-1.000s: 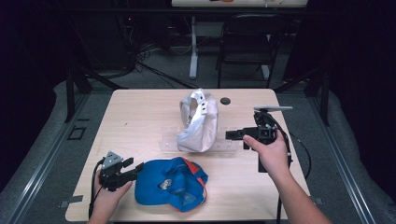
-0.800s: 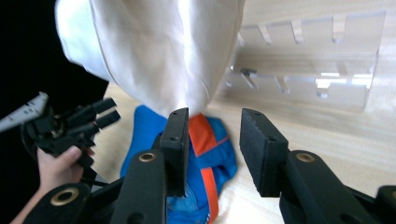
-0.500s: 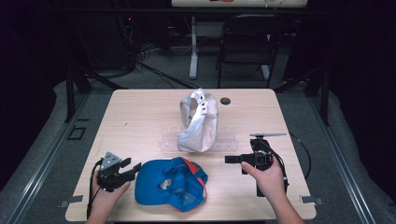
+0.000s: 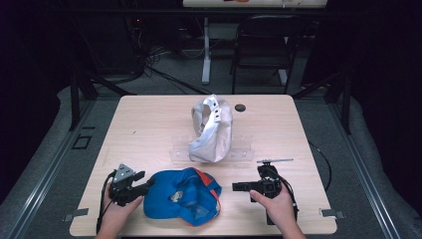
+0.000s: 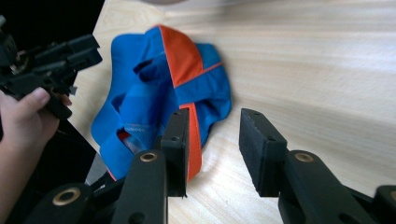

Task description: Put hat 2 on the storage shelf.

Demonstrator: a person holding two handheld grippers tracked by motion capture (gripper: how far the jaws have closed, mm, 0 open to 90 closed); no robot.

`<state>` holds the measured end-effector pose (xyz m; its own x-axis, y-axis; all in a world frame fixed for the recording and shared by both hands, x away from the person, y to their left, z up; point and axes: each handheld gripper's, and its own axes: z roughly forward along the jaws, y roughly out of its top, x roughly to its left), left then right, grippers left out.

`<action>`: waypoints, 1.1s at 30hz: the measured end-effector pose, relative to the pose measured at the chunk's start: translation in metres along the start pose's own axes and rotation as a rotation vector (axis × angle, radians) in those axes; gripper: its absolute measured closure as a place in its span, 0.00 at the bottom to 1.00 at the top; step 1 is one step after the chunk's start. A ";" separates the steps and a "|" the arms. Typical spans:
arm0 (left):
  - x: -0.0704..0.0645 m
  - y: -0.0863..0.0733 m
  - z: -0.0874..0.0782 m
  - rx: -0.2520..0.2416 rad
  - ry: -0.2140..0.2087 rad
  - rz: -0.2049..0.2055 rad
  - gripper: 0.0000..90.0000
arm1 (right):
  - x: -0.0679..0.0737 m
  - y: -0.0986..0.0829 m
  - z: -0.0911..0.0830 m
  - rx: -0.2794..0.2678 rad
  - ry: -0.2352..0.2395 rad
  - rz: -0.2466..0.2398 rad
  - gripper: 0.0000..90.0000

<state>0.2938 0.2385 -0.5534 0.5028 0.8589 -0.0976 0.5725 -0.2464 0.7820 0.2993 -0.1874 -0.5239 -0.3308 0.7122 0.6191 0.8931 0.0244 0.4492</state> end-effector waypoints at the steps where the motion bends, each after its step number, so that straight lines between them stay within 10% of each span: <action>1: -0.001 0.000 0.001 0.000 -0.001 0.002 0.55 | 0.000 -0.001 0.003 0.004 0.001 -0.002 0.71; 33: 0.007 -0.013 -0.017 -0.006 0.054 -0.019 0.55 | 0.013 -0.011 0.071 0.211 0.067 -0.067 0.66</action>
<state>0.2788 0.2556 -0.5539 0.4559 0.8865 -0.0789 0.5776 -0.2273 0.7841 0.3066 -0.1283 -0.5669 -0.4045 0.6559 0.6373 0.9102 0.2211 0.3501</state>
